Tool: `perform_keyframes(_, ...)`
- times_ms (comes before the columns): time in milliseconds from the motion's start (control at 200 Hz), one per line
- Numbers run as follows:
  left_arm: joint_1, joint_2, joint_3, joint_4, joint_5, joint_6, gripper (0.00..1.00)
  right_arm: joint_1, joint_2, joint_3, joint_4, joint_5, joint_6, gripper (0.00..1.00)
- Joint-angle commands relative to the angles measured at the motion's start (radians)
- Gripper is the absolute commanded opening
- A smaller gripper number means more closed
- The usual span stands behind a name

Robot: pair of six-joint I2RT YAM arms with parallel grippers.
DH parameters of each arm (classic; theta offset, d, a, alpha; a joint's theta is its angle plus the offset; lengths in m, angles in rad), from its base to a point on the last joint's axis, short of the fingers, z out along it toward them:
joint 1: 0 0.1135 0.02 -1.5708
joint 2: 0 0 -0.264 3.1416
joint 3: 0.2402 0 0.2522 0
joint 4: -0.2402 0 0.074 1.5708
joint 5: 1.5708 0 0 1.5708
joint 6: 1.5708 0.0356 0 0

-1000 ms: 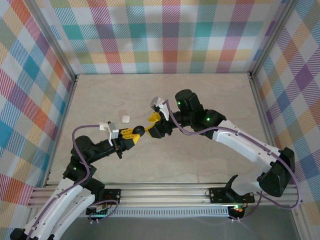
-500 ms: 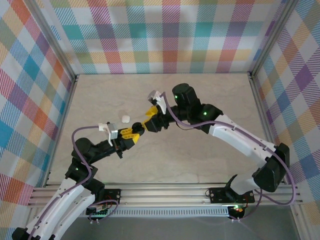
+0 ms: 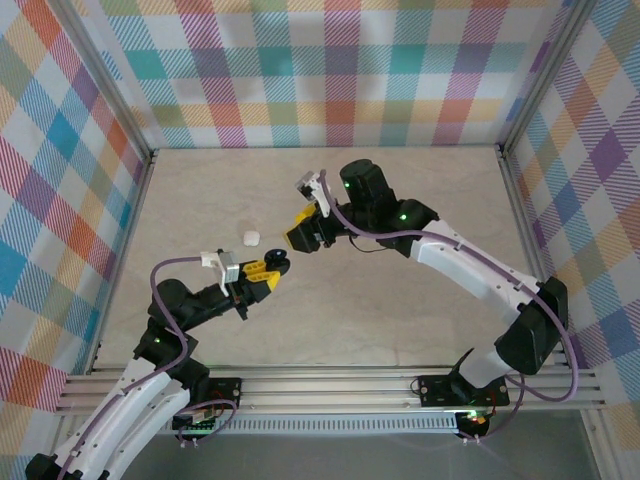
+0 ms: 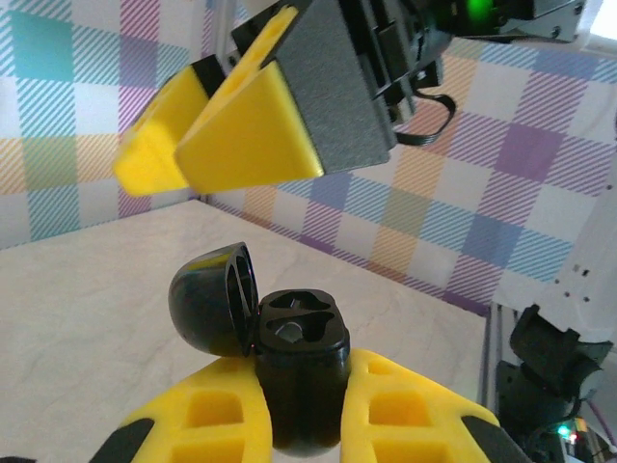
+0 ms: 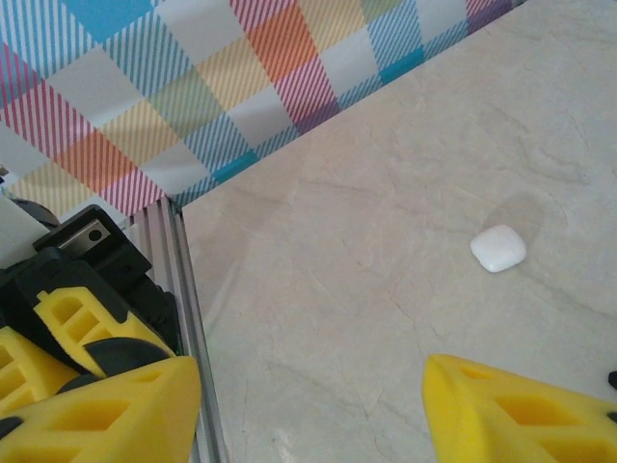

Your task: Insert the wireless bluetooth earbuds into the charging case

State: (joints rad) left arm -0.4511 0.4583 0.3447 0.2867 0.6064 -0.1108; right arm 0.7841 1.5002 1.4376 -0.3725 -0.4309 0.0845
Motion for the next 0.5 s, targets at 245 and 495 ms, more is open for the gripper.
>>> perform_keyframes(245,-0.006,0.019,-0.018,-0.009,-0.076,0.048,0.00,-0.238,0.029,0.028,-0.259,0.241,0.189,0.60)
perform_keyframes(495,-0.006,0.065,-0.001,-0.016,-0.059,0.076,0.00,-0.461,0.185,-0.039,-0.322,0.268,0.349,0.54)
